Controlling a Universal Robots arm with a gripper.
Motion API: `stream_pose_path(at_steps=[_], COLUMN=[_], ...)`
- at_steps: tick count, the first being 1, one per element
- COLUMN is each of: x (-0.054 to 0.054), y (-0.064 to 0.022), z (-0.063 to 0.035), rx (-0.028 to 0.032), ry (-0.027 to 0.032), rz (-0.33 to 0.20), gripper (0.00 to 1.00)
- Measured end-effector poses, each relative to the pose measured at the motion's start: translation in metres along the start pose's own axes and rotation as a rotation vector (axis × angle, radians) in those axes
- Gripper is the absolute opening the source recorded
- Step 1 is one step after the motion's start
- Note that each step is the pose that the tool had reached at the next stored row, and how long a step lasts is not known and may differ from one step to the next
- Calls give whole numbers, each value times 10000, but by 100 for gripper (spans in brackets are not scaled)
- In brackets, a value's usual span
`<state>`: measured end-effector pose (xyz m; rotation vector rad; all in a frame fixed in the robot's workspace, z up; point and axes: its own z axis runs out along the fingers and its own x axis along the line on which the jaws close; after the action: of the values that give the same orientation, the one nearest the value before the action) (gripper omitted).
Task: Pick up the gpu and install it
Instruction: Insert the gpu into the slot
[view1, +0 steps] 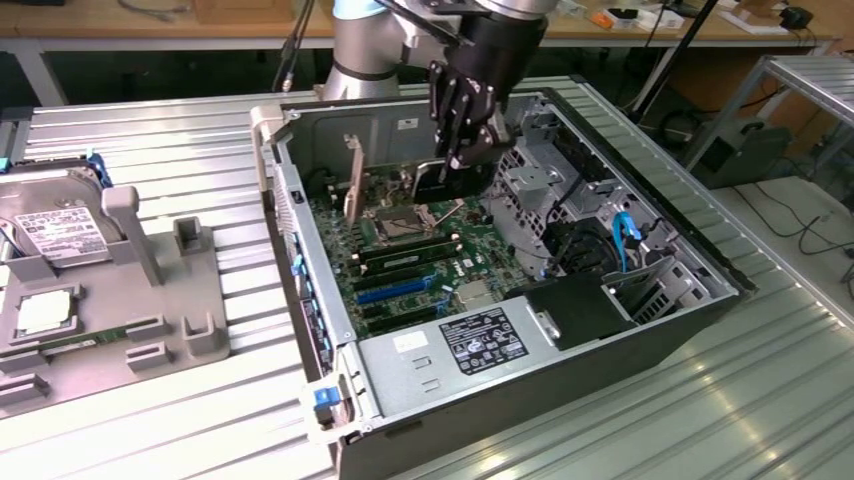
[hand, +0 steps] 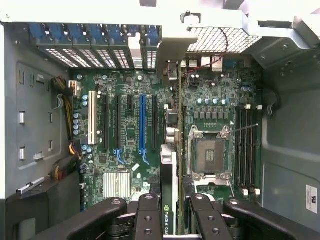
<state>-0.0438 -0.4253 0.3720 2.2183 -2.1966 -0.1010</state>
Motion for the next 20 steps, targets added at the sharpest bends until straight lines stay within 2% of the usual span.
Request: stream_pose_path(at_steps=[14, 18, 19, 20], x=[113, 219, 339, 353], y=[118, 143, 170, 177], z=[374, 481, 571, 600], rx=[10, 11, 13, 21], ry=[0, -1, 0, -2], rz=[-2, 0, 0, -1], gripper=[27, 27, 27, 27])
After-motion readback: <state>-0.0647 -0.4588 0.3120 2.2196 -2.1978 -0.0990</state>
